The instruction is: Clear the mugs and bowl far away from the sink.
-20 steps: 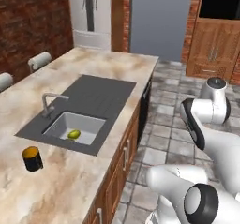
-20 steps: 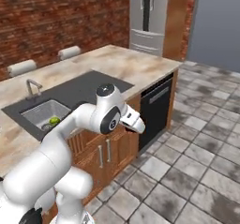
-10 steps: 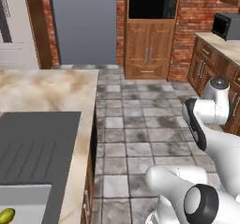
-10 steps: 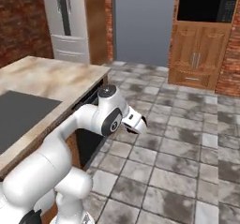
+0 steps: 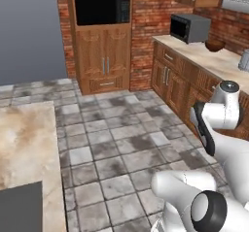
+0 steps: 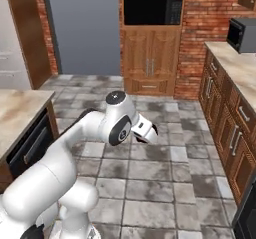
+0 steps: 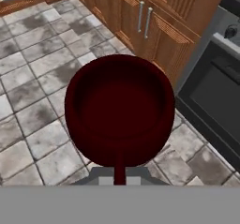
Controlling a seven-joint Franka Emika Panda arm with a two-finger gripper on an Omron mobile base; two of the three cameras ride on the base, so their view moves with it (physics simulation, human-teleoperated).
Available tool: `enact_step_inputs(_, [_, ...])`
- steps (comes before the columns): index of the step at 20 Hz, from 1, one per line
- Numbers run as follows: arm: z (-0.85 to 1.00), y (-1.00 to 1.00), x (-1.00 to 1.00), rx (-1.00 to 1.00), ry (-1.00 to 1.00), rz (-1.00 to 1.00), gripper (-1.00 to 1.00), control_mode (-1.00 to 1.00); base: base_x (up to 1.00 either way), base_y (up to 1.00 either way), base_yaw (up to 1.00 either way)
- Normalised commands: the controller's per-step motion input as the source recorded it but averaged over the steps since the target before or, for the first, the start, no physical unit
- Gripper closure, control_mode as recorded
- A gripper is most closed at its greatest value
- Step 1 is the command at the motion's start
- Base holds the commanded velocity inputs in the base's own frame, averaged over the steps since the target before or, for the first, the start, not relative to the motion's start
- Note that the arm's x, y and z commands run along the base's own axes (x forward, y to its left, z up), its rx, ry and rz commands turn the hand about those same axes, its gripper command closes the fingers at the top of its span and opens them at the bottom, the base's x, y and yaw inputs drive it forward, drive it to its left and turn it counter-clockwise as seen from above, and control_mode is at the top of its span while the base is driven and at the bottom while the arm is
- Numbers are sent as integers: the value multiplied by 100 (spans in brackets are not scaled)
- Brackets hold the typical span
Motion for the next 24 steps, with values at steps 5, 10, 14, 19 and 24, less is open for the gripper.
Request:
enact_step_inputs(5, [0, 0, 0, 0, 0, 0, 100, 100, 100, -20, -33])
enact_step_inputs(10, [0, 0, 0, 0, 0, 0, 100, 100, 100, -13, -23])
enact_step_inputs(14, [0, 0, 0, 0, 0, 0, 100, 100, 100, -9, -22])
enact_step_inputs(19, [0, 0, 0, 0, 0, 0, 100, 100, 100, -10, -25])
enact_step_inputs(24, [0, 0, 0, 0, 0, 0, 100, 100, 100, -28, -44])
